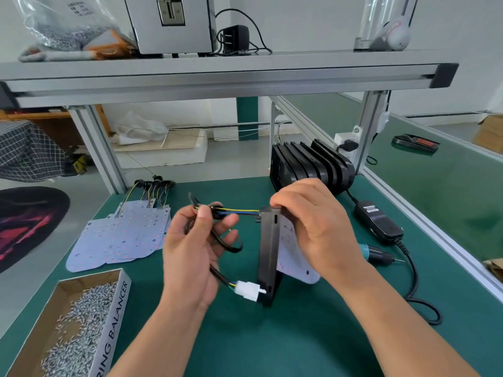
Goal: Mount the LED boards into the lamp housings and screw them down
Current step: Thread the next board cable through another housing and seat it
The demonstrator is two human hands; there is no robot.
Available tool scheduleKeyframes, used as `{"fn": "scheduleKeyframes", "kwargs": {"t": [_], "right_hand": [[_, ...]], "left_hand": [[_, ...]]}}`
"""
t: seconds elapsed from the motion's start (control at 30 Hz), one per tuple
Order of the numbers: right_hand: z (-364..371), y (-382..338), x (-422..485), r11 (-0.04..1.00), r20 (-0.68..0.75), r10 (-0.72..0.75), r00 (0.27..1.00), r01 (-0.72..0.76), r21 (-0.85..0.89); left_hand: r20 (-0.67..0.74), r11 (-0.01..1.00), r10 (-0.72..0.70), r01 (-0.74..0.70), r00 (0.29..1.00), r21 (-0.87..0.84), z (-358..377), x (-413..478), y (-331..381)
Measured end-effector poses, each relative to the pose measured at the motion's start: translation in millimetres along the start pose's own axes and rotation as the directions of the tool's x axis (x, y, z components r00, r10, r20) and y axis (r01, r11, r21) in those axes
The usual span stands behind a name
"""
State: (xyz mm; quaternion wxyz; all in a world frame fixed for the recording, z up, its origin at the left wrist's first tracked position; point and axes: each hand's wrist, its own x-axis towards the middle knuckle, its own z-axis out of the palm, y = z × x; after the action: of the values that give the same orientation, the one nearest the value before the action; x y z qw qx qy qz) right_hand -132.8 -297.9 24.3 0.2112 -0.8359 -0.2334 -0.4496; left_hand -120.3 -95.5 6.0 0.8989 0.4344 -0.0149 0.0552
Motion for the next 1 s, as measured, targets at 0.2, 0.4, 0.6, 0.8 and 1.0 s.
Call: {"fn": "scheduleKeyframes", "kwargs": {"t": [0.2, 0.4, 0.6, 0.8, 1.0], "right_hand": [[8.9, -2.8, -2.5, 0.985, -0.039, 0.124, 0.992, -0.118, 0.128], [3.4, 1.8, -1.4, 0.903, 0.039, 0.384, 0.922, -0.384, 0.191], [8.2, 2.7, -4.9, 0.88, 0.107, 0.443, 0.89, -0.454, 0.136], [-12.9, 25.5, -8.7, 0.791, 0.325, 0.588, 0.741, -0.611, -0.036], [-39.3, 45.3, -17.3, 0.701, 0.583, 0.605, 0.542, -0.711, -0.066]], "left_hand": [[0.075, 0.971, -0.156, 0.139, 0.985, 0.193, -5.3, 4.5, -1.4], [0.343, 0.861, -0.288, 0.085, 0.894, 0.502, -3.5, -6.5, -4.7], [0.403, 0.844, -0.284, 0.028, 0.87, 0.535, -6.0, -3.7, -2.0], [0.287, 0.854, -0.303, 0.126, 0.909, 0.505, -12.5, 1.8, -10.3], [0.226, 0.859, -0.213, 0.072, 0.95, 0.506, -12.0, 2.5, -12.6]]}}
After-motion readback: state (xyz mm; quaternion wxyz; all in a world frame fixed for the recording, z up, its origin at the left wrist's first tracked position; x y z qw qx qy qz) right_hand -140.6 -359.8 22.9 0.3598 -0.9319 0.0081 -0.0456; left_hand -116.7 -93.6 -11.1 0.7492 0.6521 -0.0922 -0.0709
